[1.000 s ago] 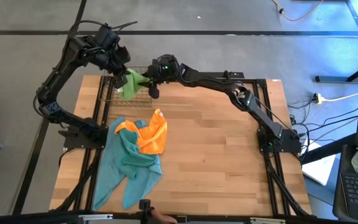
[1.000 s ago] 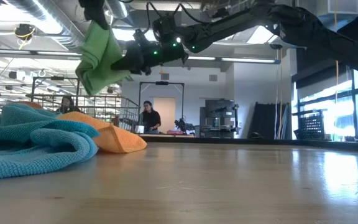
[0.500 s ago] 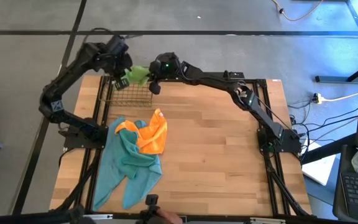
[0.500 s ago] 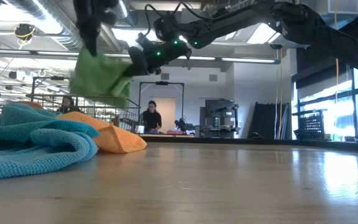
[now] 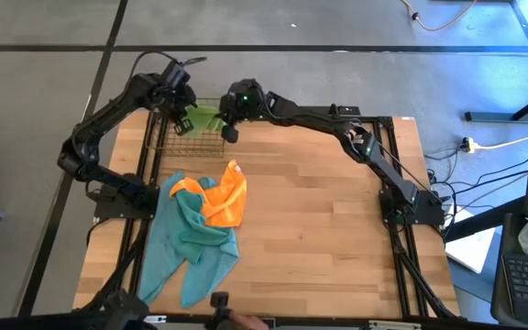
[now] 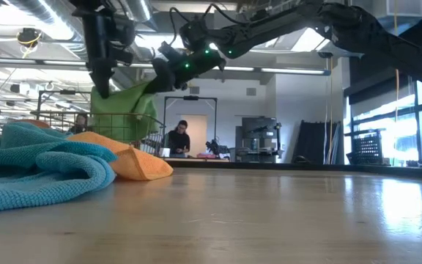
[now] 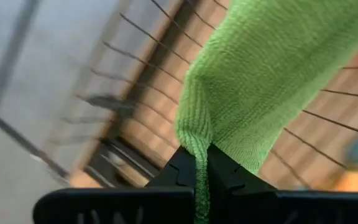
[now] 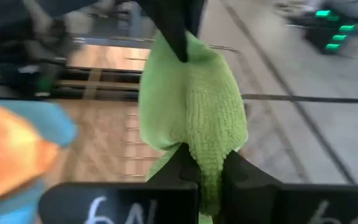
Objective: Fold microfiber towels
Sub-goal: Put the folded green microfiber cloth into the wire basket
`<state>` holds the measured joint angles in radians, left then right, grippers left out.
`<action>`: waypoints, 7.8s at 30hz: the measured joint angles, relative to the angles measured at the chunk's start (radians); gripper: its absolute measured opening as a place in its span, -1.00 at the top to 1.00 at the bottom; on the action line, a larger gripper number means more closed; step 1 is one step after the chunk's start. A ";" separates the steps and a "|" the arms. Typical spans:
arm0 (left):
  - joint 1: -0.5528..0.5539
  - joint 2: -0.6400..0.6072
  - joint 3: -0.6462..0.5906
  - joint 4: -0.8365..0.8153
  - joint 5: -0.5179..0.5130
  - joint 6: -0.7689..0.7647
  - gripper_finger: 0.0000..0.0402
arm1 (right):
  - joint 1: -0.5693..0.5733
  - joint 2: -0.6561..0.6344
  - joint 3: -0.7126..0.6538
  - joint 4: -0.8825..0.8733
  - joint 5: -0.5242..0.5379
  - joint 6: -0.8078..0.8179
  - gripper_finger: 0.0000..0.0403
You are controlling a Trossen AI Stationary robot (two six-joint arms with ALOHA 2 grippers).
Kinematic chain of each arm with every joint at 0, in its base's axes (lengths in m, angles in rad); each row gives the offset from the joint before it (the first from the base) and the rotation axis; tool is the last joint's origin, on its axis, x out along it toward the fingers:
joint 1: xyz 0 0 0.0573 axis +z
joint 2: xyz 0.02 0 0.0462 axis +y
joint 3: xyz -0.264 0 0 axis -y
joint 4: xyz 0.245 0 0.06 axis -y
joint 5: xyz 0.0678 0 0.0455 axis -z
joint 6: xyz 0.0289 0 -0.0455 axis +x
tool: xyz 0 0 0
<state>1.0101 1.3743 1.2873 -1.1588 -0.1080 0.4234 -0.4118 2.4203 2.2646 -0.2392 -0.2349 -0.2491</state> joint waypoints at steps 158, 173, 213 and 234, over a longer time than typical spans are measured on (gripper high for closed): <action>0.100 0.006 -0.316 0.594 -0.166 -0.121 1.00 | 0.003 0.117 0.003 0.190 0.298 -0.330 0.94; 0.100 -0.024 -0.318 0.668 -0.272 -0.256 1.00 | -0.004 0.140 0.017 0.228 0.249 -0.380 0.92; 0.103 -0.032 -0.319 0.540 -0.165 -0.188 0.81 | -0.019 0.073 0.077 0.027 0.111 -0.091 0.23; 0.104 -0.083 -0.272 0.346 0.258 -0.219 1.00 | -0.032 -0.302 0.077 -0.412 0.100 0.191 0.22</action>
<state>1.1145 1.2911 1.0149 -0.8130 0.1500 0.2049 -0.4439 2.1179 2.3417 -0.6517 -0.1345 -0.0579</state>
